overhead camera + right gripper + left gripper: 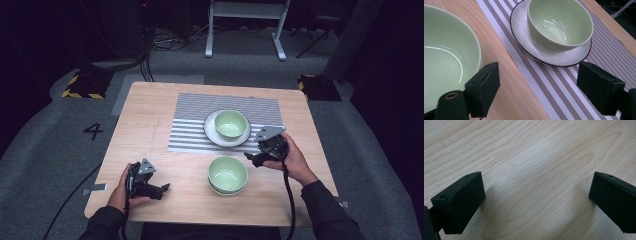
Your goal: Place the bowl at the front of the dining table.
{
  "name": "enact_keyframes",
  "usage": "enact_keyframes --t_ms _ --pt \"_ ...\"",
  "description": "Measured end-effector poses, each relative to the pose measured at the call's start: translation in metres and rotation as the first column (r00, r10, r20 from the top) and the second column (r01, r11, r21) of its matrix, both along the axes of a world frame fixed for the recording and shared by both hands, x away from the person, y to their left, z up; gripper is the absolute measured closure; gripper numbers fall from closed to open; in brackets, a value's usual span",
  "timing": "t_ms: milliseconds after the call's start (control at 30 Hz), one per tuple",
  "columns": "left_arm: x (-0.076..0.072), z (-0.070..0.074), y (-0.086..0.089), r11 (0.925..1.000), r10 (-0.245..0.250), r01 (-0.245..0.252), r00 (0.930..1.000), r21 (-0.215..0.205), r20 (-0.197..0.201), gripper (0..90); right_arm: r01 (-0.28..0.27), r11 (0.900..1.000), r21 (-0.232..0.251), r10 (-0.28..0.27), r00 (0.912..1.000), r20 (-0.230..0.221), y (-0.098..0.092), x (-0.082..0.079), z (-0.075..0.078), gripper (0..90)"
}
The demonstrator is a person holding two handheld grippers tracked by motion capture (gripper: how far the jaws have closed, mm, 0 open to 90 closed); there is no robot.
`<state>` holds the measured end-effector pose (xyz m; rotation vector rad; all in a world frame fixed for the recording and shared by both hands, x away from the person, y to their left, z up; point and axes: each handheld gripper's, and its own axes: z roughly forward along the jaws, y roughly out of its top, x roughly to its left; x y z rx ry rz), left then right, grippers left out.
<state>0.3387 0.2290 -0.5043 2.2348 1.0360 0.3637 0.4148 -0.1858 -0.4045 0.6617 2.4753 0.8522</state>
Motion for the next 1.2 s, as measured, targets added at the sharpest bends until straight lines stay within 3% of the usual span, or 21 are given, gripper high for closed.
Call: enact_keyframes --t_ms 233,467,700,1200 --pt "0.000 0.000 0.000 1.0000 0.000 0.000 1.0000 0.001 0.000 0.3 -0.006 1.000 0.015 0.006 0.9997 -0.024 -0.006 -0.003 -0.003 18.7" --pt "0.000 0.000 0.000 1.0000 0.000 0.000 1.0000 0.001 0.000 0.3 0.006 1.000 -0.002 -0.006 0.9998 -0.021 -0.013 -0.006 -0.006 18.8" --pt "0.000 0.000 0.000 1.0000 0.000 0.000 1.0000 0.001 0.000 0.4 0.017 1.000 0.013 -0.017 0.9994 -0.030 -0.019 -0.009 -0.005 18.9" --pt "0.000 0.000 0.000 1.0000 0.000 0.000 1.0000 0.001 0.000 0.3 0.033 0.999 -0.027 -0.034 0.9990 -0.029 -0.031 -0.021 -0.012 18.7"
